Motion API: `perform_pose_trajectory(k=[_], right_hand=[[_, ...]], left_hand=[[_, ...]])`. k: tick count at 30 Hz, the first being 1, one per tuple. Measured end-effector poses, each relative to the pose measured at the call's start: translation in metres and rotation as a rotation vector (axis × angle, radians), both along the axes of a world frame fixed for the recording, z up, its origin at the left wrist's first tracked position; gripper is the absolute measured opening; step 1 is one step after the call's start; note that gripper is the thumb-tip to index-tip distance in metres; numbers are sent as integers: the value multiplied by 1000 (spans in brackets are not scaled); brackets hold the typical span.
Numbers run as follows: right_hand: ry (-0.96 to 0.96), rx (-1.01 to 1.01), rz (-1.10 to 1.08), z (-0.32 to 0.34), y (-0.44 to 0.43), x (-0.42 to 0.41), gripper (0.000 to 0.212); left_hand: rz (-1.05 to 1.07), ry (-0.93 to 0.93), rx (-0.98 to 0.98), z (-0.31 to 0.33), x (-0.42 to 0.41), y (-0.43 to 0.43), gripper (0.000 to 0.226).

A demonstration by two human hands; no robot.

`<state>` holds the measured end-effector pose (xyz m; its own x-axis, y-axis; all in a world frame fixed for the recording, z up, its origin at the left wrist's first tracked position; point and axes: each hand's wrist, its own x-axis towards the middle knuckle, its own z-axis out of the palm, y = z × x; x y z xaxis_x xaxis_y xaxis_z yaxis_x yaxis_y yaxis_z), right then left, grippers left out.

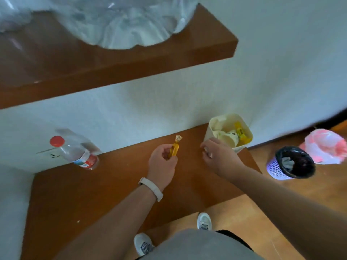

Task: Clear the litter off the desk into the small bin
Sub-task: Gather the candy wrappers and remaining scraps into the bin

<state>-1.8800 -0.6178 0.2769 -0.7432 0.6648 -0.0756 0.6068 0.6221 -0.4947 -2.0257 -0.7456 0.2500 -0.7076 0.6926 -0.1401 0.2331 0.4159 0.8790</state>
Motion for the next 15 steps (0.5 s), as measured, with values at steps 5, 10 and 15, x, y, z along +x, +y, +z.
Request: perform_pose_trajectory(k=[5,10,15], right_hand=[[60,23,-40,2,59,46,23],[74,-1,-50,-3,107,63,26],[96,-5,-19,-8,136,55,28]], left_hand=[[-40,40,18,14,38,71,26],[-53,35,-20,18,75,116,19],[-89,157,-161,16,76,151,22]])
